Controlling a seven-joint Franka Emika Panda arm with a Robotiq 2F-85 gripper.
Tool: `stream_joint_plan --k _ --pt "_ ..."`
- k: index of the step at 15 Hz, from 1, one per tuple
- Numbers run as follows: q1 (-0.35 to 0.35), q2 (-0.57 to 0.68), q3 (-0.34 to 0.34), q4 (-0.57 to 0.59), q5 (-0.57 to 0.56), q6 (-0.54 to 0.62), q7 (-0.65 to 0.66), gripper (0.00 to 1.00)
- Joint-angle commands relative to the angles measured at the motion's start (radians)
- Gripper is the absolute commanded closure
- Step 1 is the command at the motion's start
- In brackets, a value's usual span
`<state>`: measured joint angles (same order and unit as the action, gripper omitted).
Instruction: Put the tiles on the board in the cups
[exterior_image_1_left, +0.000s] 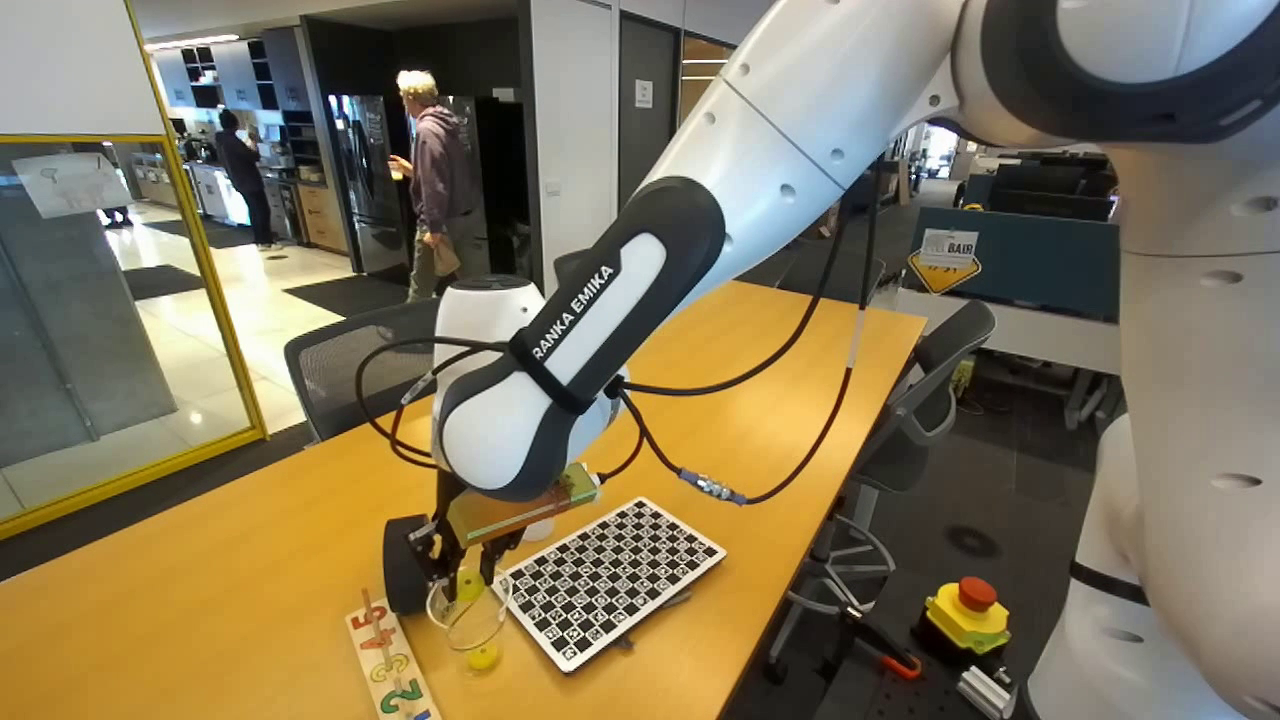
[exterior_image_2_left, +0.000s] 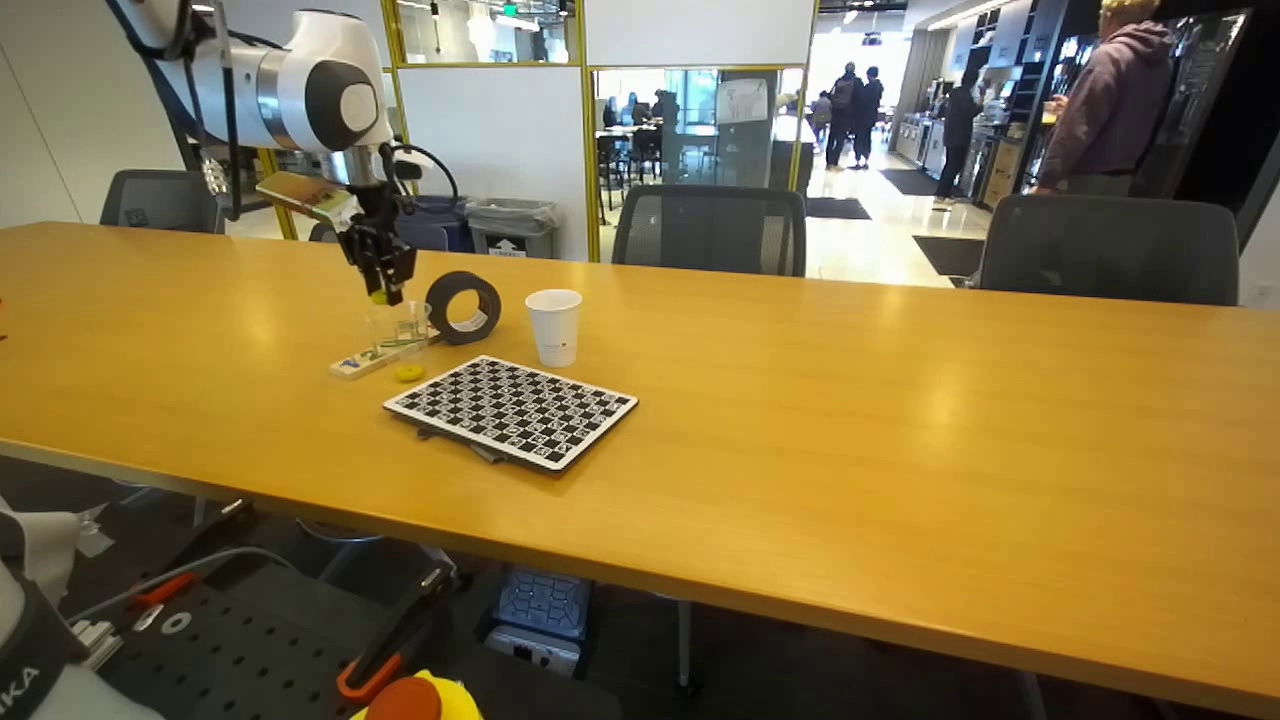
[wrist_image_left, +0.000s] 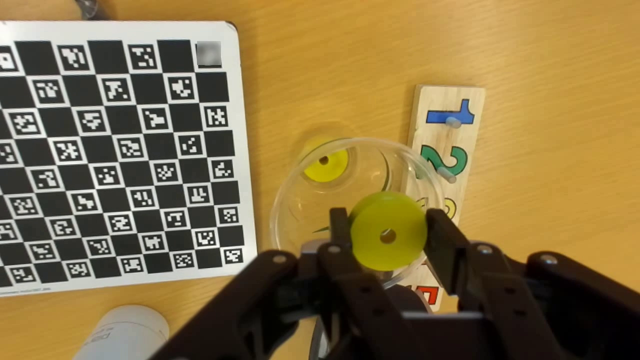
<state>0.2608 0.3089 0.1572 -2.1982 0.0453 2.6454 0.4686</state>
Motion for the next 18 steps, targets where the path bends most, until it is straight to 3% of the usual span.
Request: stream_joint_plan --k 1,2,3,4,8,12,18 --pt "-0.003 0.055 -0.009 0.077 0.031 -0.032 -0.030 0.82" --pt "-0.006 0.060 -0.008 0.085 0.040 -0.046 -0.035 0.81" --pt "-0.012 0.064 -0.003 0.091 0.054 -0.063 -0.043 0.52" --pt "-0.017 0.064 0.002 0.094 0.070 -0.079 -0.050 0.32" --pt "-0.010 -0.027 -0.007 0.046 0.069 -0.158 -0.052 0.03" --pt "-0.008 -0.230 -0.002 -0.051 0.057 -0.306 -0.022 0.00" --pt "-0.023 -0.563 0.028 -0.171 0.065 -0.638 -0.050 0.00"
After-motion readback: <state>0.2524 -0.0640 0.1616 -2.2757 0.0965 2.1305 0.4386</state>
